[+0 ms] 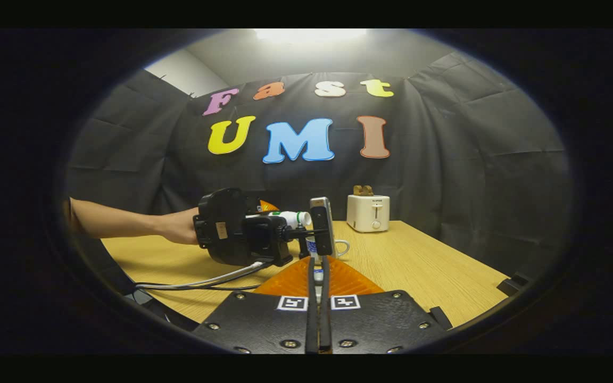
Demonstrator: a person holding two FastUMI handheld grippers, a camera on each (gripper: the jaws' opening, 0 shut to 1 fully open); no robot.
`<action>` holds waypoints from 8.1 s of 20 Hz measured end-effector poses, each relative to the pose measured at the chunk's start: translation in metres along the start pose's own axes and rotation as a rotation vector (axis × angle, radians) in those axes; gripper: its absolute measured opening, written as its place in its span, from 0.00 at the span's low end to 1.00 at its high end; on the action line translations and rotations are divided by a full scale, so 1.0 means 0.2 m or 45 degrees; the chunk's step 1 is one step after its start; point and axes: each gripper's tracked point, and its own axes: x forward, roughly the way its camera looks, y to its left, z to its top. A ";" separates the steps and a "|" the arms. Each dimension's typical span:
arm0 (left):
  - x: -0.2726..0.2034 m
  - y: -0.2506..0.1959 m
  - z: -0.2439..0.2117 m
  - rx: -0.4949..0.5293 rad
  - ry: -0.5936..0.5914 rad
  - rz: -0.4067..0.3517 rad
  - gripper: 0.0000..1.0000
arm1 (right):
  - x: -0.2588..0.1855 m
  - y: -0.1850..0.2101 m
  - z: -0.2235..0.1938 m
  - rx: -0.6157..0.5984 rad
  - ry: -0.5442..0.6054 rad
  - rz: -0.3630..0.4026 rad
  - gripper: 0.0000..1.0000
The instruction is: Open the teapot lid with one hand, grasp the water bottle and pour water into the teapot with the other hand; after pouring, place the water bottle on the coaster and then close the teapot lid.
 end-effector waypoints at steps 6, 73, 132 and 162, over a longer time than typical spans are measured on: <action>0.01 0.02 0.02 0.133 0.005 0.008 0.71 | 0.00 0.00 -0.01 0.005 0.012 0.002 0.01; 0.03 0.15 0.10 0.650 0.001 0.089 0.74 | 0.00 -0.03 -0.04 -0.013 0.066 0.002 0.01; -0.01 0.08 -0.10 -0.064 -0.081 0.071 0.79 | 0.00 -0.05 0.04 0.019 0.025 0.009 0.01; -0.27 0.37 -0.84 -1.611 0.018 0.152 0.73 | 1.04 -0.03 0.04 0.035 0.124 0.077 0.01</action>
